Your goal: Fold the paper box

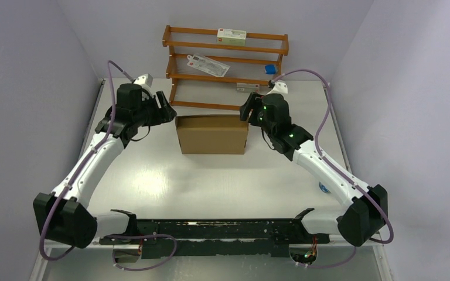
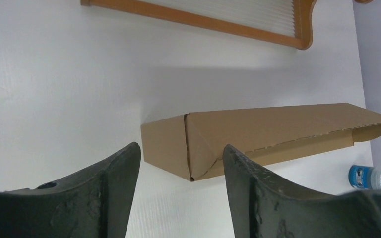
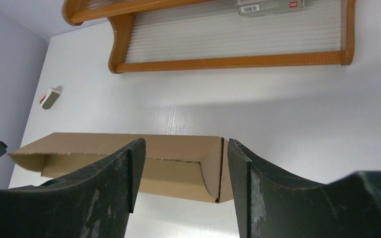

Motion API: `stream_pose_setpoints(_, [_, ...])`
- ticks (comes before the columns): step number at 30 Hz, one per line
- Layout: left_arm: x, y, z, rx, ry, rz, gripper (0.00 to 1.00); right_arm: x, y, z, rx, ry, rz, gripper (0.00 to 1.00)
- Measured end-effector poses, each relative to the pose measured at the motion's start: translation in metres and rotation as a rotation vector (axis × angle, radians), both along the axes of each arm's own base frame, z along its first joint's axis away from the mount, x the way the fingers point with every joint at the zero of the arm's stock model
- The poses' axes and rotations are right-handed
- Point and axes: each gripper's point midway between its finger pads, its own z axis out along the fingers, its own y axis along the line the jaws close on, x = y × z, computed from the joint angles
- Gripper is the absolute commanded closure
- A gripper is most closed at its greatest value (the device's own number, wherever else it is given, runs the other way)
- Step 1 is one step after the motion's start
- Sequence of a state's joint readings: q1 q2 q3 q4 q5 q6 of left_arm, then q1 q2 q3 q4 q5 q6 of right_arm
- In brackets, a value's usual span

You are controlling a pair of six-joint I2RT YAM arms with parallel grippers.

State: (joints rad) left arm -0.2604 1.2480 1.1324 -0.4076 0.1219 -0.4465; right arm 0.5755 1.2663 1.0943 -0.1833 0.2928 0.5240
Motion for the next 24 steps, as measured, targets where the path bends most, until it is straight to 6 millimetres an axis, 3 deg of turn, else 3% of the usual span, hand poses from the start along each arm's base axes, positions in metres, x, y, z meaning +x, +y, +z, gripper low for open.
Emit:
stream_pose_setpoints(3, [0.004, -0.007, -0.011, -0.025, 0.038, -0.021, 0.43, 0.006, -0.002, -0.008, 0.007, 0.020, -0.019, 0.41])
stream_pose_setpoints(13, [0.008, -0.025, -0.018, -0.093, 0.055, -0.087, 0.66, 0.005, 0.003, -0.027, 0.032, 0.046, 0.001, 0.52])
stream_pose_setpoints(18, [-0.003, -0.029, -0.042, -0.113, 0.109, -0.109, 0.69, 0.001, 0.005, -0.032, 0.062, 0.029, 0.015, 0.52])
stream_pose_setpoints(24, [-0.017, -0.028, -0.066, -0.124, 0.170, -0.106, 0.65, -0.005, 0.005, -0.040, 0.096, -0.002, 0.027, 0.52])
